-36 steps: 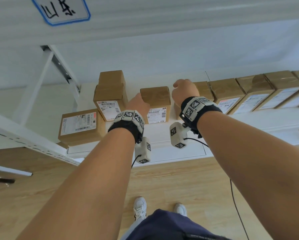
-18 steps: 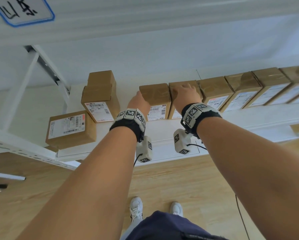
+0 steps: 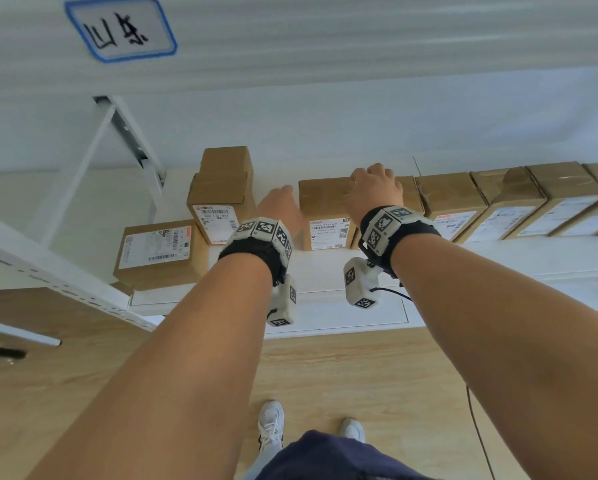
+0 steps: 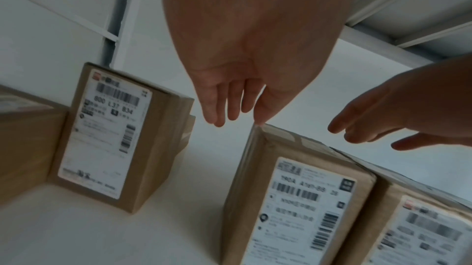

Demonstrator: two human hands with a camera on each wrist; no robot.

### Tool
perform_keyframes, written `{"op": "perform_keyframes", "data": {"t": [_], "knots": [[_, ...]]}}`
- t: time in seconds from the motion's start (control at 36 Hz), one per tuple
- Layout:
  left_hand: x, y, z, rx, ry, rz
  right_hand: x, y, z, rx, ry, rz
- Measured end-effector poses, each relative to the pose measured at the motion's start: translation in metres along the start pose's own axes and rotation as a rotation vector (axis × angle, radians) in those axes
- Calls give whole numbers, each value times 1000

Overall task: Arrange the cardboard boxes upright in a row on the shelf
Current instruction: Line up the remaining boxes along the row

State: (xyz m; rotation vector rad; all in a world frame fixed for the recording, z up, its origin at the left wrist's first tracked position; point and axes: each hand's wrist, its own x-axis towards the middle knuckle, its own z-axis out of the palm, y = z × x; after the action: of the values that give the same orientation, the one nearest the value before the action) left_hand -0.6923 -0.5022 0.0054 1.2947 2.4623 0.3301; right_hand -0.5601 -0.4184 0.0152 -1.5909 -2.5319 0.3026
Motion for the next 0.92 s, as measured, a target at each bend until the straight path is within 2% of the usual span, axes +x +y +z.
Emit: {"op": "perform_keyframes", "data": {"t": [0.08, 0.31, 0.47, 0.61, 0.78, 0.92], "knots": [[-2, -16, -13, -20, 99, 25, 3, -18, 0, 38, 11, -23], [-7, -80, -45, 41, 304, -29, 0, -77, 11, 149, -39, -86], [-3, -127, -55, 1, 302, -113, -4, -117, 28, 220, -120, -126], [4, -148, -54, -35, 212, -175, -9, -143, 40, 285, -178, -139], [11, -161, -53, -94, 140, -169, -10, -165, 49, 280, -249, -72], [13, -164, -54, -152, 146, -183, -15, -174, 56, 340, -289, -13]]}}
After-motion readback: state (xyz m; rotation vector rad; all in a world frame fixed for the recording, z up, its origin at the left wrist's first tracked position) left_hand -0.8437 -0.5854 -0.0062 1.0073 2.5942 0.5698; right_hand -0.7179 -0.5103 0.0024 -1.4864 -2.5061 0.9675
